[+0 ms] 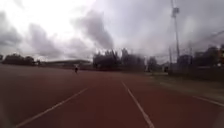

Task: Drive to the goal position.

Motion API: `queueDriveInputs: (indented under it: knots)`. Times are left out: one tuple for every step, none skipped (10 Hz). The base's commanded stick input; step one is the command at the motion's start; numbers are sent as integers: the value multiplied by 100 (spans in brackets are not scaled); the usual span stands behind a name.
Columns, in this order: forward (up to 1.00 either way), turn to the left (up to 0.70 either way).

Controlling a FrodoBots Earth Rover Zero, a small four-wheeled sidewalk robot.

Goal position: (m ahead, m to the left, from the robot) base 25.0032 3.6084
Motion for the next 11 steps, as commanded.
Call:
queueDriveInputs:
  knots:
    - [85,0]
    - [85,0]
    - [85,0]
    - [85,0]
    - [85,0]
    - [85,0]
    - [85,0]
    - [85,0]
    - [85,0]
    - [85,0]
    - [85,0]
